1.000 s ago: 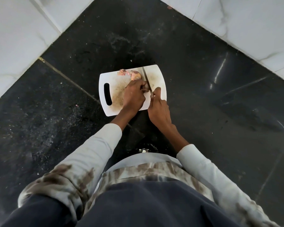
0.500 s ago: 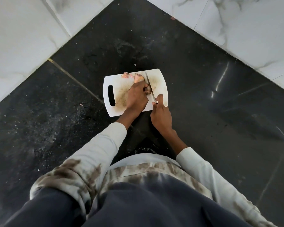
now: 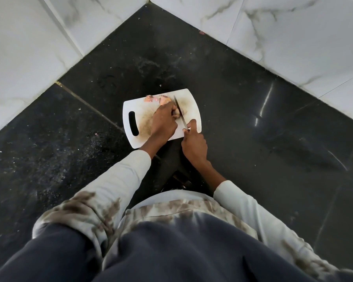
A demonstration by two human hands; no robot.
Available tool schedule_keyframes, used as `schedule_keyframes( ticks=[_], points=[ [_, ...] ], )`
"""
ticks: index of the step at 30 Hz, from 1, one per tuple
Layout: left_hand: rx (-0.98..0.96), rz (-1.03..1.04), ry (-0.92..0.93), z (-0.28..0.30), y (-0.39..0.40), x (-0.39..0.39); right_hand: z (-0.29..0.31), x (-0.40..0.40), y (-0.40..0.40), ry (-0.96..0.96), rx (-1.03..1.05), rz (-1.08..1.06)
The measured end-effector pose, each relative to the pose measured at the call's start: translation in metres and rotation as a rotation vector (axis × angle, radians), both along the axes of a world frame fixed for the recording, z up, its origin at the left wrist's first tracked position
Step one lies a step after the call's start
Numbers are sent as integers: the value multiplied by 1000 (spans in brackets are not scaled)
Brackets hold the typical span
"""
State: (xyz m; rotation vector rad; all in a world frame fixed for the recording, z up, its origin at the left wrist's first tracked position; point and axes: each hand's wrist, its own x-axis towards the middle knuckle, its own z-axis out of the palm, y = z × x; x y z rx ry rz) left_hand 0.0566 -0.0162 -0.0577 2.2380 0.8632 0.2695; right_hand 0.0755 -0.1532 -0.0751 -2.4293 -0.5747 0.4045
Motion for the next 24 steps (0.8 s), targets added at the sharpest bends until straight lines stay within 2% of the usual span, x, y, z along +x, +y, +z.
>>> schedule_keyframes(
  ticks=[4, 10, 12, 15, 17, 21, 24],
  points=[
    [-26, -27, -54, 2, 2, -1, 6, 12, -3, 194, 207, -106],
    [-105, 101, -212, 3, -9, -11, 21, 34, -5, 345, 404, -290],
    [-220, 215, -280, 2, -14, -14, 20, 37, -6, 360, 416, -311],
    [-603, 434, -342, 1, -20, -19, 20, 36, -4, 387, 394, -294],
    [-803, 501, -380, 1, -21, -22, 19, 35, 0, 417, 385, -256],
    [-946, 506, -474, 3, -19, -34, 19, 26, 14, 420, 382, -153],
    [-911, 522, -477, 1, -13, -43, 22, 21, 23, 405, 394, -109]
  ],
)
